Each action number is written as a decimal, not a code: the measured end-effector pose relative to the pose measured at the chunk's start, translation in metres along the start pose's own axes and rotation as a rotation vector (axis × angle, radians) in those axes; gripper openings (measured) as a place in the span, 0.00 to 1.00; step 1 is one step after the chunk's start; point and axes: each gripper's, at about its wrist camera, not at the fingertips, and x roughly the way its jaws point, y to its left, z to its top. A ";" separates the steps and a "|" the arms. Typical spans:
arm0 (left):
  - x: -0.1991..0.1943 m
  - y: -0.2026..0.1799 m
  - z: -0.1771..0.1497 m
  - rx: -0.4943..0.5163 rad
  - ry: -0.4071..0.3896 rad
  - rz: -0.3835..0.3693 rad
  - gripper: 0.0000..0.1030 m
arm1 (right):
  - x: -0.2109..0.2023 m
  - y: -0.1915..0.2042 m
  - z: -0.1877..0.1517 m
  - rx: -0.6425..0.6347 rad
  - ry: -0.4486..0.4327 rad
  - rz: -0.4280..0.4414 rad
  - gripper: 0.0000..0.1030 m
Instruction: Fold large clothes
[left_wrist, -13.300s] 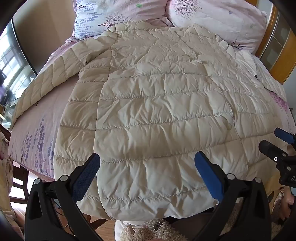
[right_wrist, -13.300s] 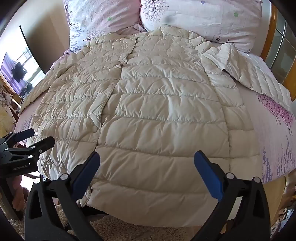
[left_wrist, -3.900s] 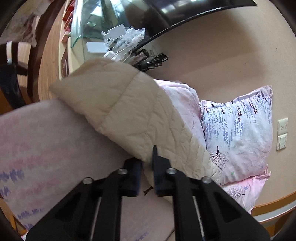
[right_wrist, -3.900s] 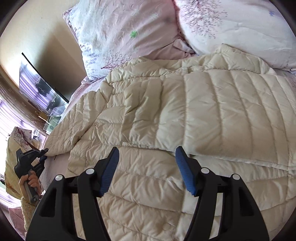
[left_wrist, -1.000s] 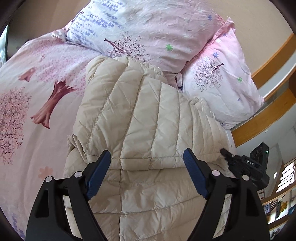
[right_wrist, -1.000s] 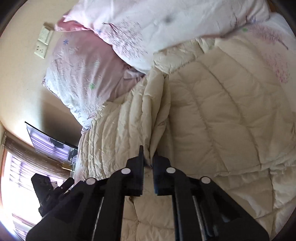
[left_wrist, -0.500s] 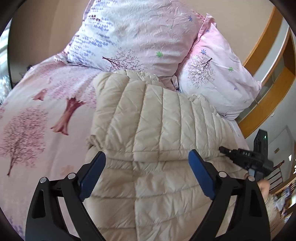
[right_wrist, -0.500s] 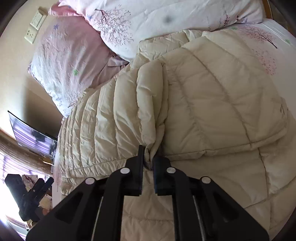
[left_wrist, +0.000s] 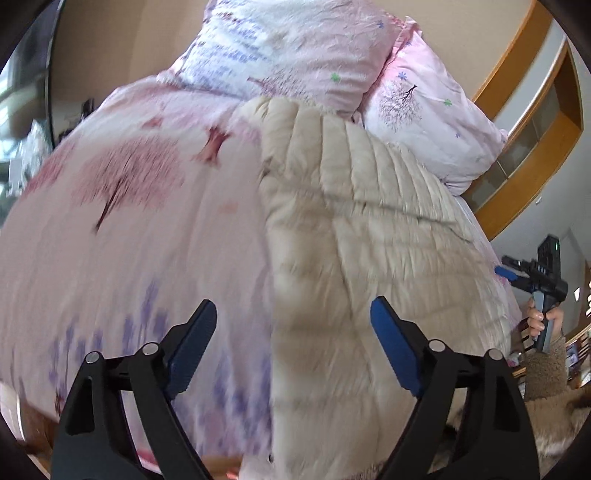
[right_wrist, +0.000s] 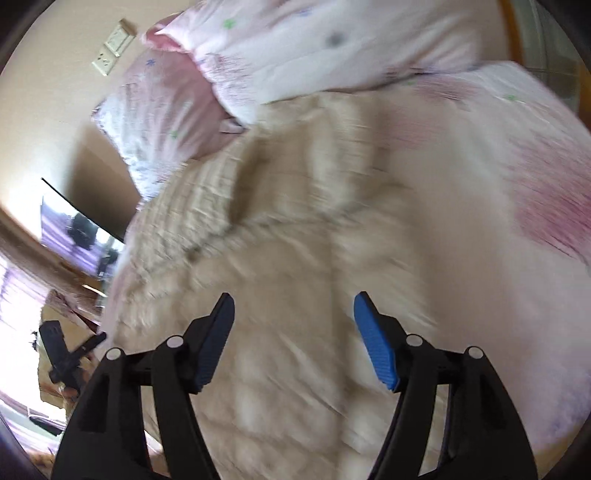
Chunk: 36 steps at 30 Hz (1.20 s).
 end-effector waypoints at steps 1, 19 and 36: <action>-0.002 0.004 -0.006 -0.015 0.007 -0.012 0.80 | -0.006 -0.011 -0.008 0.013 0.005 -0.007 0.66; -0.004 -0.011 -0.064 -0.065 0.108 -0.228 0.58 | -0.023 -0.064 -0.096 0.105 0.216 0.155 0.62; 0.002 -0.025 -0.079 -0.083 0.155 -0.243 0.10 | -0.027 -0.030 -0.112 0.005 0.208 0.271 0.13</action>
